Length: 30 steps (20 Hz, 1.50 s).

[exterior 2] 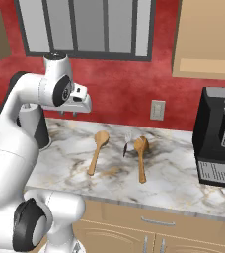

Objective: Organize the utensils by type. Pick up the wooden spoons from the counter and place them in the open cabinet. Then pick up the metallic utensils from the counter and place them in the open drawer.

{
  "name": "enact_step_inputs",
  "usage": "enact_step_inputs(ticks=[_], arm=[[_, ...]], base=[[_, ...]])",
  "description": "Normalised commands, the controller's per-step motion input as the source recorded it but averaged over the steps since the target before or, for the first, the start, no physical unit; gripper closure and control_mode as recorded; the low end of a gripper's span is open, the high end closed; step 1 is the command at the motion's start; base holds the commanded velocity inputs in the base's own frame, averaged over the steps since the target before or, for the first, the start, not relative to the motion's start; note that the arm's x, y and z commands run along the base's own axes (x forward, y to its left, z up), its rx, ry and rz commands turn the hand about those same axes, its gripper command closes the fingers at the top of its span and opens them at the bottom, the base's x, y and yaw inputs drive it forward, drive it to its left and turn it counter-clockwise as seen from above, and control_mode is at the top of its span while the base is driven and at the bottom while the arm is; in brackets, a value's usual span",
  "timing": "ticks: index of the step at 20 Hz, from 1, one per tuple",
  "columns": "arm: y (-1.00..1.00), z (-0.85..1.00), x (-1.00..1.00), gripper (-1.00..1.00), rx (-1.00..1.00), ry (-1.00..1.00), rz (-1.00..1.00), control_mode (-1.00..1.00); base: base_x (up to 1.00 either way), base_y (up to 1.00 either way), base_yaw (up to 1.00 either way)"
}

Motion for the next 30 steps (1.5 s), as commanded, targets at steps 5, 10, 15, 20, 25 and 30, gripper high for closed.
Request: enact_step_inputs(ticks=[5,10,15,20,25,30], arm=[[0.0,-0.07,-0.11,-1.0,-0.01,0.0,0.0,-1.0],[0.0,-0.31,-0.15,-1.0,-0.07,0.0,0.0,-1.0],[-0.06,-0.48,0.0,-1.0,-0.09,0.01,0.0,-1.0],[-0.16,-0.56,0.22,-1.0,-0.09,0.09,0.0,-1.0],[-0.17,-0.6,0.34,-1.0,0.0,0.22,0.0,-1.0],[-0.17,-0.61,0.44,-1.0,0.0,0.22,0.0,-1.0]], base=[[0.0,0.0,0.0],[0.0,0.0,0.0],[0.0,0.0,0.0],[0.0,0.0,0.0],[0.0,0.0,0.0],[0.0,0.0,0.0]])
